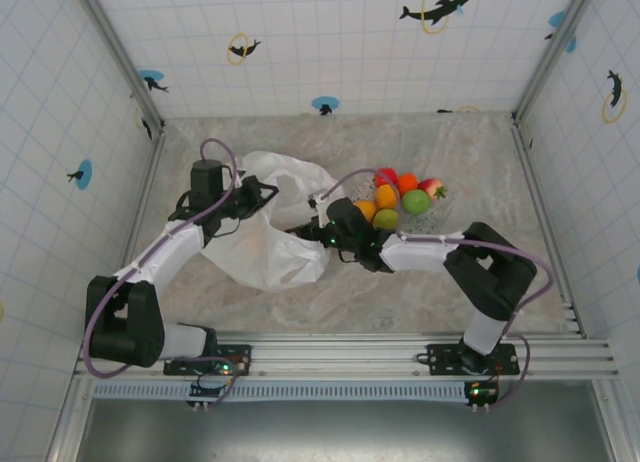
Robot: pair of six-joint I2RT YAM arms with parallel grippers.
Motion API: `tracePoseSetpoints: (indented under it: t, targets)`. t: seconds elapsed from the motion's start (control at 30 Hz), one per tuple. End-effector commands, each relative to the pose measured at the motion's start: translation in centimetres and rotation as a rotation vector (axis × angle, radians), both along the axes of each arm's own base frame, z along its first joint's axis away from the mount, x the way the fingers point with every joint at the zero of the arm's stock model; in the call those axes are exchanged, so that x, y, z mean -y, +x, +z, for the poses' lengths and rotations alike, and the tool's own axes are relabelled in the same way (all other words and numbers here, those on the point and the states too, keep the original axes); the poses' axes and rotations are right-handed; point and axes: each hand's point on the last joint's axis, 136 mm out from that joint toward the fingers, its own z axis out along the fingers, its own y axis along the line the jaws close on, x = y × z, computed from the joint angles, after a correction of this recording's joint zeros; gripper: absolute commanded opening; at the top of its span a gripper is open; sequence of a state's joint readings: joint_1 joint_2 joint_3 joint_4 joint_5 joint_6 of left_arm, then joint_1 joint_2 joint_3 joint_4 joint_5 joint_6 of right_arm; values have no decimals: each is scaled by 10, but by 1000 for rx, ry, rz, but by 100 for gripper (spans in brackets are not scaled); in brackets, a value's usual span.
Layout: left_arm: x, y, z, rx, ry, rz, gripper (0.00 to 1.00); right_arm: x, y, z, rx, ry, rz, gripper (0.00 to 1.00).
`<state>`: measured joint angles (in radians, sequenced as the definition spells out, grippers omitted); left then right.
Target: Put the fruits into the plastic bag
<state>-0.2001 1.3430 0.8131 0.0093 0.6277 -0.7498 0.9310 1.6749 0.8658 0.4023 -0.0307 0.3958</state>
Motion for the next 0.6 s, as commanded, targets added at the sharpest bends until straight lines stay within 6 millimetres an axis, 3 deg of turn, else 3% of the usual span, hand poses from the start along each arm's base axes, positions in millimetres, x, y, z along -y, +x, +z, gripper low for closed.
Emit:
tracePoseSetpoints:
  t: [0.0,0.23,0.43,0.57]
  targets:
    - [-5,3,-10,-10,45,-5,0,26,-6,3,65,-99,-25,93]
    - [-2,2,-21,-40,44,-32,0,54,-13,20,113,-97,-55,98]
    - [2,0,-23,-49,27,-52,0,47,-35,46,126,49,71,100]
    - [5,-2,-23,-54,10,-71,0,65,-26,50,138,29,-1,100]
